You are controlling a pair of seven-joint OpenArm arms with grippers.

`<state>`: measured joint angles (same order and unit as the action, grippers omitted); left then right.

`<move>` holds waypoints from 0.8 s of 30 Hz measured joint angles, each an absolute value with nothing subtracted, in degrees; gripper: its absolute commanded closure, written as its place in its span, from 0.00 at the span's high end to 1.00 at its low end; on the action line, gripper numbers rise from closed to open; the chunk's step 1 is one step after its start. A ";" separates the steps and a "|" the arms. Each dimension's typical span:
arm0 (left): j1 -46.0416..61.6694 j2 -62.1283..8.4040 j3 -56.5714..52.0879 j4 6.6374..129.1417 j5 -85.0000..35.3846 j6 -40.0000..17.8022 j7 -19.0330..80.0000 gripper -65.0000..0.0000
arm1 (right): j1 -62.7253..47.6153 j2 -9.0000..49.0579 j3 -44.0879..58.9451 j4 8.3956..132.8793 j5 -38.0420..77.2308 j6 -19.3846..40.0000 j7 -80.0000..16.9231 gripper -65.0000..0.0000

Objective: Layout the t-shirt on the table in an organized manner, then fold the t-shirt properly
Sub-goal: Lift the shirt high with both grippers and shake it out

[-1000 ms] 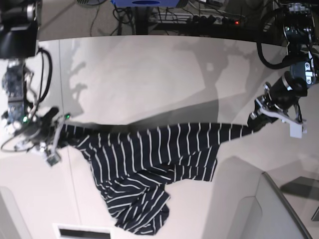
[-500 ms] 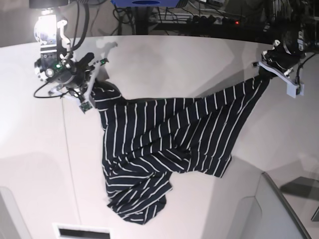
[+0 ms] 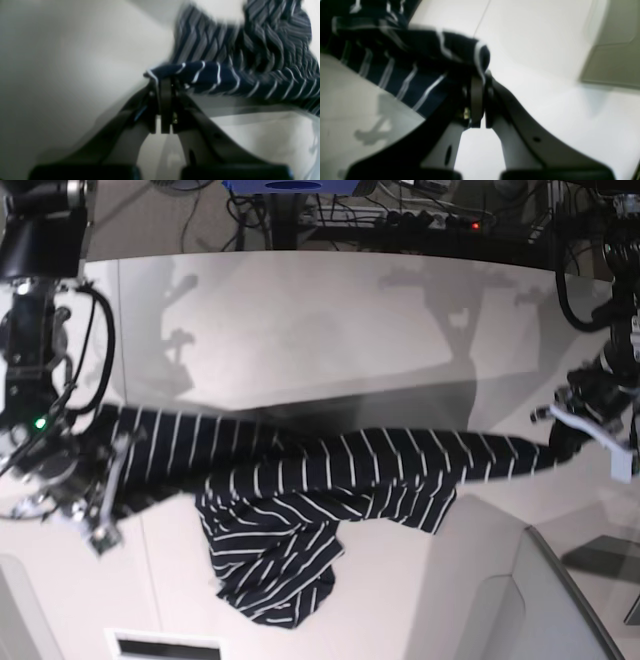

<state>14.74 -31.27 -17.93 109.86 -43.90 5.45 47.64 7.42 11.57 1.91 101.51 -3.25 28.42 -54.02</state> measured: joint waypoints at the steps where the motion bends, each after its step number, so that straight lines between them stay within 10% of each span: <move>1: 12.60 -31.09 -17.93 109.86 -44.03 5.13 47.94 0.00 | 8.88 12.05 1.91 102.50 -3.51 28.36 -54.24 0.00; 24: -19.88 -30.26 -23.55 106.08 -44.69 4.69 47.83 0.00 | 26.96 13.45 1.80 111.44 -3.20 29.04 -54.85 0.00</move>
